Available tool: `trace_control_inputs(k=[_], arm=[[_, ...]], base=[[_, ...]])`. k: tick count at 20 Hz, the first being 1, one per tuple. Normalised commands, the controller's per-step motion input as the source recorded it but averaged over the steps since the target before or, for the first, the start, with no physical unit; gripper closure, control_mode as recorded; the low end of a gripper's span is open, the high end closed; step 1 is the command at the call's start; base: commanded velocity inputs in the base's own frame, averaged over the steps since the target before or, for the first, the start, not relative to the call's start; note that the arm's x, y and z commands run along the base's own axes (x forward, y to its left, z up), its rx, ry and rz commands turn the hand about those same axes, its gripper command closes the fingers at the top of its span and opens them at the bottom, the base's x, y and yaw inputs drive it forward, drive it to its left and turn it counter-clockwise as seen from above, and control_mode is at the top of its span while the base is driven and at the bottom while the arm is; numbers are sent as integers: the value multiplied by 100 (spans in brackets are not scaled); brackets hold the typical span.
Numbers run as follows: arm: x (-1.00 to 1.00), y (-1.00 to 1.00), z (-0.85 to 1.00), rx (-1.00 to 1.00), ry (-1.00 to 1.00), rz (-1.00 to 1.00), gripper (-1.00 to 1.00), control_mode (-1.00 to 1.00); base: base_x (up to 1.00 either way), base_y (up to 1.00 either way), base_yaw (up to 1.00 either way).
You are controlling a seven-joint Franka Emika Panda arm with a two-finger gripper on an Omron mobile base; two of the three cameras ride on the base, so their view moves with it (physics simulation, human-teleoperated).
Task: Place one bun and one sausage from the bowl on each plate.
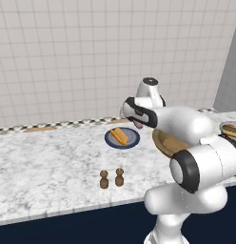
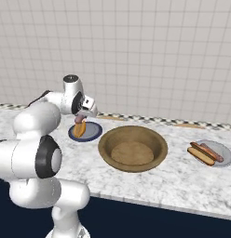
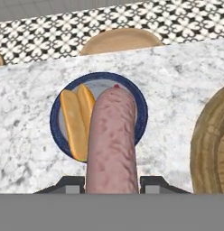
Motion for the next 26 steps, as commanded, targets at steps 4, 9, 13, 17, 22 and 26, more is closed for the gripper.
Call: trace_control_inputs(k=[4,9,13,17,22,26], arm=[[95,9,-14,-8,11,-2,100,-100],[50,-26,-37,4,5,0,100,-100],[0,-8,-24,13,0,1,100,-100],[11,0,-24,9,0,2,100,-100],[26,0,-45,3,0,1,100,-100],[23,-1,0,0,1,13,100,-100]], base=[[0,0,0],[0,0,0],[0,0,0],[0,0,0],[0,0,0],[0,0,0]])
